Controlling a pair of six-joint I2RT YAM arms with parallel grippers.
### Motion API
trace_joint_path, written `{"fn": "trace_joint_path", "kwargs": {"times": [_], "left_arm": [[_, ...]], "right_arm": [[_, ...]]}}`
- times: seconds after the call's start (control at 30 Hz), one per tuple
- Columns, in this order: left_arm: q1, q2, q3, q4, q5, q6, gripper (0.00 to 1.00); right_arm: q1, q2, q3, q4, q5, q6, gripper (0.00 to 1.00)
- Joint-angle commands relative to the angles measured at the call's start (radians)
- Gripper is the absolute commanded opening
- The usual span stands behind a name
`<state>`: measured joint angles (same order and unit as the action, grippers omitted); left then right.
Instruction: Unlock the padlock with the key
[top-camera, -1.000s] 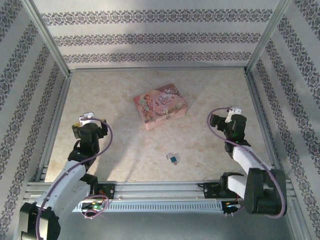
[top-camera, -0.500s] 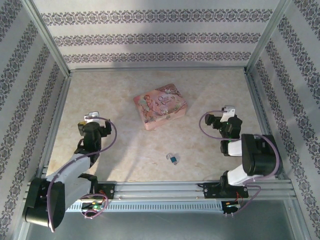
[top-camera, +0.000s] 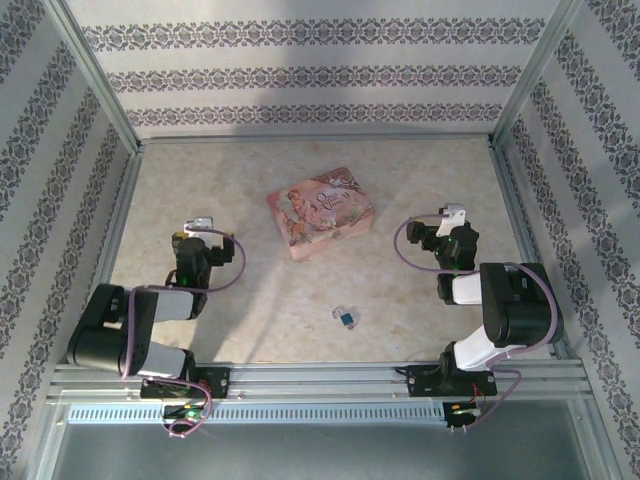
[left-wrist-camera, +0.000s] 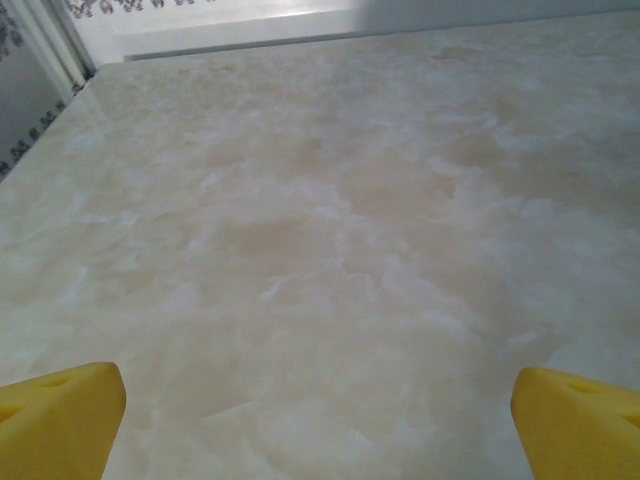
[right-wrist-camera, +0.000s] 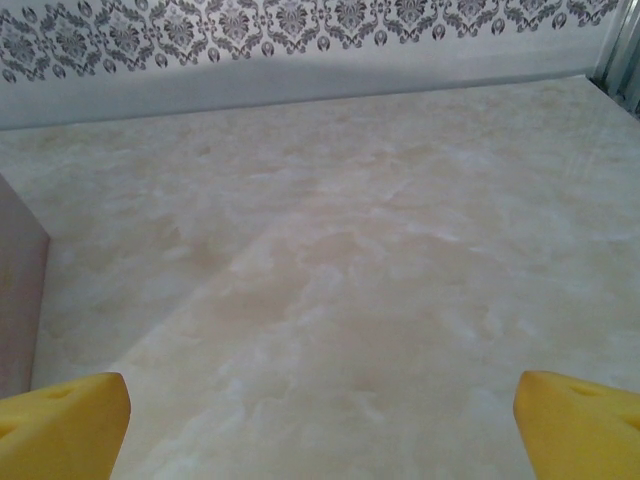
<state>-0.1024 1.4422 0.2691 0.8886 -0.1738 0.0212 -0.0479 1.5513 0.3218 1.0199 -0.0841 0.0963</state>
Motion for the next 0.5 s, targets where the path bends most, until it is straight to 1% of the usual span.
{"fn": "trace_joint_path", "kwargs": {"times": [0.0, 0.07, 0.1, 0.13, 0.23, 0.3, 0.33, 0.47], "left_arm": [[0.02, 0.112, 0.009, 0.247, 0.029, 0.027, 0.99], [0.023, 0.192, -0.004, 0.369, 0.014, 0.031, 0.99], [0.025, 0.181, -0.007, 0.35, 0.018, 0.023, 0.99], [0.033, 0.153, 0.005, 0.281, 0.025, 0.006, 0.99], [0.053, 0.165, 0.053, 0.214, 0.056, 0.001, 0.99], [0.07, 0.151, 0.112, 0.077, 0.058, -0.028, 0.99], [0.091, 0.152, 0.106, 0.086, 0.096, -0.04, 0.99], [0.098, 0.155, 0.103, 0.097, 0.102, -0.04, 0.99]], "right_arm": [[0.009, -0.016, 0.017, -0.012, 0.03, -0.021, 0.98], [0.011, -0.016, 0.016, -0.022, 0.029, -0.024, 0.98], [0.014, -0.017, 0.016, -0.027, 0.032, -0.026, 0.98], [0.015, -0.017, 0.016, -0.029, 0.033, -0.027, 0.98], [0.017, -0.017, 0.016, -0.035, 0.038, -0.03, 0.98], [0.019, -0.017, 0.016, -0.037, 0.039, -0.03, 0.98], [0.019, -0.017, 0.016, -0.037, 0.04, -0.032, 0.99], [0.022, -0.019, 0.016, -0.041, 0.043, -0.033, 0.98]]}}
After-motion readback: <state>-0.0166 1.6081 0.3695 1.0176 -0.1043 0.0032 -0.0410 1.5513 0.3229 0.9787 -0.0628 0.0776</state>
